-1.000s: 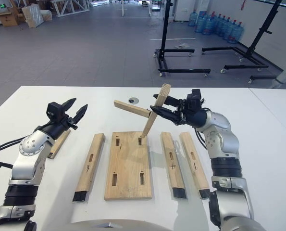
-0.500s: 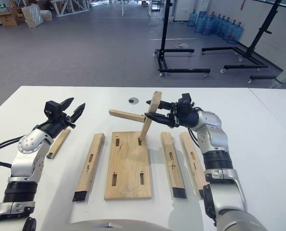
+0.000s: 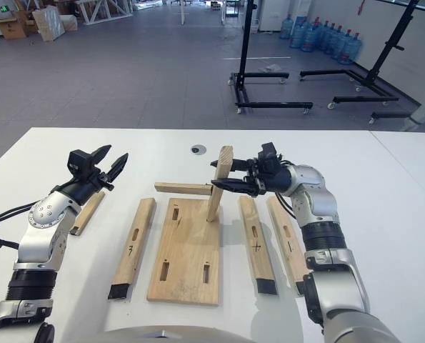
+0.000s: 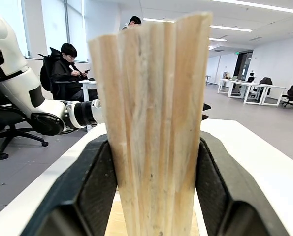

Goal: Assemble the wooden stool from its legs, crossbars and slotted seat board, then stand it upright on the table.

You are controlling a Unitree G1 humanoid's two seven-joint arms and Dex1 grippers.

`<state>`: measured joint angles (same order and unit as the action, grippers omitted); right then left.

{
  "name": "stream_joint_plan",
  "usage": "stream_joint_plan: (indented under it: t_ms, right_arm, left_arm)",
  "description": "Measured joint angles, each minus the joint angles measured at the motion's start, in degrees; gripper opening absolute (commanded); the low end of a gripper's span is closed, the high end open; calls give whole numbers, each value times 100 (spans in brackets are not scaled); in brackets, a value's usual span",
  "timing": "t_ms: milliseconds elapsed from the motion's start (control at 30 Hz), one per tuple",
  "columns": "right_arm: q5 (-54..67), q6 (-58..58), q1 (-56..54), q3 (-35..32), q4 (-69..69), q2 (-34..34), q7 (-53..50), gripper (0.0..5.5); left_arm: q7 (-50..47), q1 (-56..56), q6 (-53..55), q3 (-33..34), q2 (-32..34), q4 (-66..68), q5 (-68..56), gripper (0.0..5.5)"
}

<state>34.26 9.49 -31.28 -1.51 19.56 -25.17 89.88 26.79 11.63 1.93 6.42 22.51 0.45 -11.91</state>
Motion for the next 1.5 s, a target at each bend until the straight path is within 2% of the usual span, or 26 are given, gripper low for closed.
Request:
stream_joint_plan:
  t_ms: [467,500,900,1200,1333,1433,1500]
  right_arm:
    - [-53,491,-295,1,617,-12,-213,208]
    - [-74,477,-332,5,672,-8,-261,245]
    - [-502,163,-355,5,801,62,-648,437]
    - [87,426,-340,-833,-178,-173,-1238,437]
    - [641,672,-221,-1509,-1143,-201,-2099,437]
    - [747,665,-7,-2171,-1784,-178,-3367,437]
    - [430,651,473,-2510,-2287,47,-4673,437]
  left_arm:
    - [-200,-87,-94,-107,-260,-6,122,255]
    - [-213,-87,-116,-113,-296,-6,124,255]
    - [-330,-195,-289,-146,-412,53,199,255]
    - [-453,-232,-398,-166,-509,86,242,255]
    - [-502,-307,-430,-160,-549,73,245,255]
    - [-650,-528,-407,-99,-597,-95,239,255]
    - [-839,-665,-314,9,-679,-437,193,255]
